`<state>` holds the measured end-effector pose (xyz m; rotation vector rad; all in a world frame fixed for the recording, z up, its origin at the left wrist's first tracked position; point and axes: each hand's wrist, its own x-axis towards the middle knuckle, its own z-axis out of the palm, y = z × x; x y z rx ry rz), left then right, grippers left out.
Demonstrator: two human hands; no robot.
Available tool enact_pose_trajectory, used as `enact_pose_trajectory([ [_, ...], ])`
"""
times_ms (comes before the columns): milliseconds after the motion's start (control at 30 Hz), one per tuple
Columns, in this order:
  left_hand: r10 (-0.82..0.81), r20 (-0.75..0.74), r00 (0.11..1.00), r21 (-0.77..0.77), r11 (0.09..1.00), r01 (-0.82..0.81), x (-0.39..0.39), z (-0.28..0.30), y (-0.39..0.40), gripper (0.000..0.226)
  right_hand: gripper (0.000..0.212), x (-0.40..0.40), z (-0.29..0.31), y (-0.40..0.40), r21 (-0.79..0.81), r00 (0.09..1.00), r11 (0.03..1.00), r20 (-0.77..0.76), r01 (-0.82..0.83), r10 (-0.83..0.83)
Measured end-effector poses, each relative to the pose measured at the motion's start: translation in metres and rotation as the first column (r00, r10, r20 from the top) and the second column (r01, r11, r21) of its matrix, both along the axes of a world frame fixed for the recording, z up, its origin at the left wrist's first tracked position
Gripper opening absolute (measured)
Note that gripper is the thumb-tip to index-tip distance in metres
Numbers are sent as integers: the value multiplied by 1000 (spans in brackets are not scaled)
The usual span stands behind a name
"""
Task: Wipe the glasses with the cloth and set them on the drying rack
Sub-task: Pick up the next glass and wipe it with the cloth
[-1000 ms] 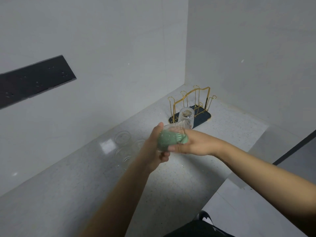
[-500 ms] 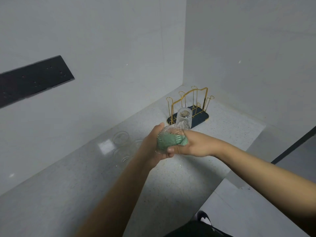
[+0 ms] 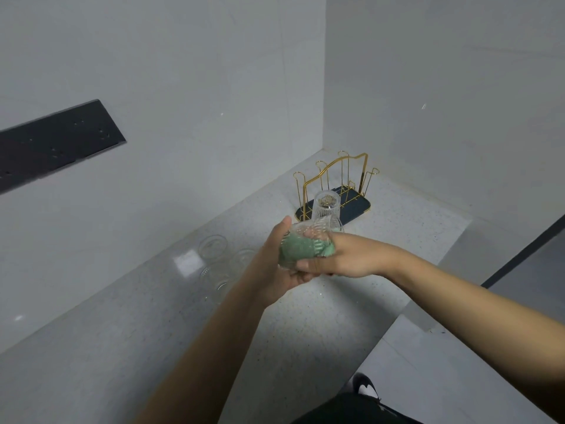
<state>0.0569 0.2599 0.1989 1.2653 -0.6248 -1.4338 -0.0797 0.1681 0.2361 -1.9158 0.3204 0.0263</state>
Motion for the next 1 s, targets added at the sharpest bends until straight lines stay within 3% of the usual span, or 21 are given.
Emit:
enact_pose_trajectory([
  [67, -44, 52, 998, 47, 998, 42, -1, 0, 1, 69, 20, 0, 0, -3, 109, 998, 992, 27, 57, -60],
  [133, -22, 85, 996, -29, 999, 25, -2, -3, 2, 67, 19, 1, 3, -6, 289, 984, 947, 71, 138, -165],
  [233, 99, 70, 993, -258, 963, -78, -2, -7, 1, 77, 35, 7, -2, -10, 700, 959, 697, 57, 159, -276],
  [267, 112, 96, 989, -268, 960, -83, -2, -4, 2, 72, 40, 7, -4, -9, 694, 964, 704, 56, 149, -259],
  [300, 112, 119, 987, -241, 967, -80, -1, -1, 1, 62, 43, 7, -4, -7, 587, 975, 799, 71, 130, -211],
  [333, 96, 127, 987, -172, 982, -73, 2, 0, 1, 57, 41, 7, -6, -4, 328, 987, 940, 94, 91, -128],
  [367, 59, 86, 995, -96, 994, -51, 4, 1, 0, 55, 39, 5, -7, -1, 8, 995, 1000, 95, 13, -14],
  [400, 25, 43, 999, -38, 999, -23, 8, -1, 1, 55, 38, 5, -13, 0, -225, 995, 972, 56, -66, 81],
  [433, -4, 13, 1000, -6, 1000, 4, 11, -3, 3, 56, 39, 4, -15, 0, -346, 991, 930, 13, -120, 133],
  [500, -15, 31, 999, 22, 1000, 15, 12, -3, 6, 58, 35, 3, -15, -1, -286, 994, 953, 29, -97, 109],
  [600, 32, 120, 992, -166, 986, -11, 8, -12, 9, 62, 23, 4, -5, -2, 182, 990, 982, 112, 58, -80],
  [667, 114, 124, 986, -304, 950, -71, 3, -19, 9, 78, 31, 6, -5, -5, 573, 970, 808, 87, 139, -228],
  [700, 143, 128, 981, -344, 935, -91, 2, -19, 9, 76, 37, 7, -5, -4, 626, 970, 770, 85, 127, -229],
  [733, 153, 139, 978, -354, 930, -95, 2, -16, 9, 65, 40, 8, -6, -2, 575, 974, 812, 105, 105, -201],
  [800, 111, 149, 983, -249, 966, -71, 8, -8, 8, 57, 37, 10, -5, 3, 134, 990, 991, 135, 18, -37],
  [867, 24, 48, 999, -80, 997, -20, 14, -1, 8, 60, 35, 10, -8, 3, -228, 992, 971, 83, -74, 95],
  [933, -25, 52, 998, -11, 1000, 25, 18, -3, 9, 61, 32, 11, -5, 2, -247, 995, 967, 64, -59, 77],
  [1000, -6, 91, 996, -63, 998, 12, 12, -6, 10, 57, 25, 12, -1, 0, -24, 996, 999, 82, 25, -23],
])
